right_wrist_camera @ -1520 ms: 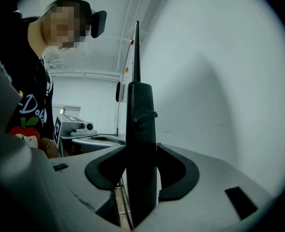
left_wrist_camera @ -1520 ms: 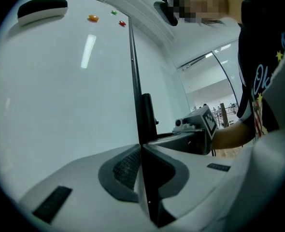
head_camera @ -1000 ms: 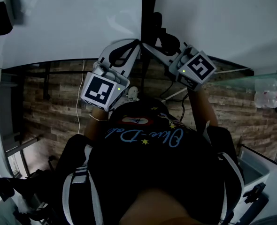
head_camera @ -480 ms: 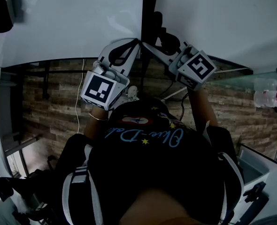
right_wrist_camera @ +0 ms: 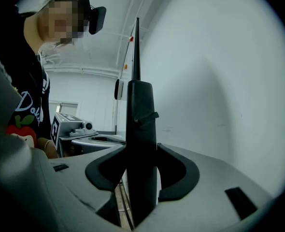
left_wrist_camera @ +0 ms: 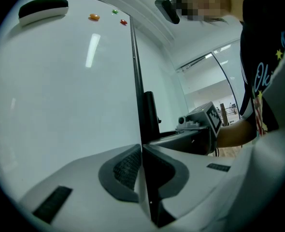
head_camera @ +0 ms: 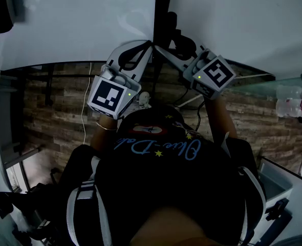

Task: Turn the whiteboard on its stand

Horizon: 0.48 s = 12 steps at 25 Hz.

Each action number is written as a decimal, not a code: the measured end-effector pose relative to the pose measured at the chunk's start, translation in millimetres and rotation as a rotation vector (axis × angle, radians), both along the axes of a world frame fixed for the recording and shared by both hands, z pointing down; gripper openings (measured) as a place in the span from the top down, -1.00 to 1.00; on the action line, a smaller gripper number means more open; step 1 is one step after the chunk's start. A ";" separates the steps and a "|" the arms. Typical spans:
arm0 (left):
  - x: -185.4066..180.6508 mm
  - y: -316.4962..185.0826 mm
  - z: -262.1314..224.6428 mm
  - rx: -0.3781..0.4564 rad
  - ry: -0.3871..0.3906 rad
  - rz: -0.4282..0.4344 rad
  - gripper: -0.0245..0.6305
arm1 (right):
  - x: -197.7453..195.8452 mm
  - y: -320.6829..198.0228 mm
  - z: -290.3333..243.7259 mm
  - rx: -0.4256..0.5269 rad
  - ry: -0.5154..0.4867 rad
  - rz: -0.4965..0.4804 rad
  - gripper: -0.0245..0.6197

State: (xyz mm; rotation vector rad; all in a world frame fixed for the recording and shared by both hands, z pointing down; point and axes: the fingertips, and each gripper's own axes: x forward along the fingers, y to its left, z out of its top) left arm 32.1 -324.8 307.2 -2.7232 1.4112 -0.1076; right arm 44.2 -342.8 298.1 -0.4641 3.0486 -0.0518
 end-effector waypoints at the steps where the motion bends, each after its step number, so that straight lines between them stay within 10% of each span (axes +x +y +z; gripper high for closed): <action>1: 0.2 -0.8 0.4 0.000 0.001 -0.002 0.91 | 0.4 -0.8 0.5 0.000 0.000 0.001 0.33; 12: 0.6 -1.8 2.9 -0.021 -0.002 -0.040 0.95 | 0.5 -0.4 1.8 -0.003 -0.004 0.003 0.33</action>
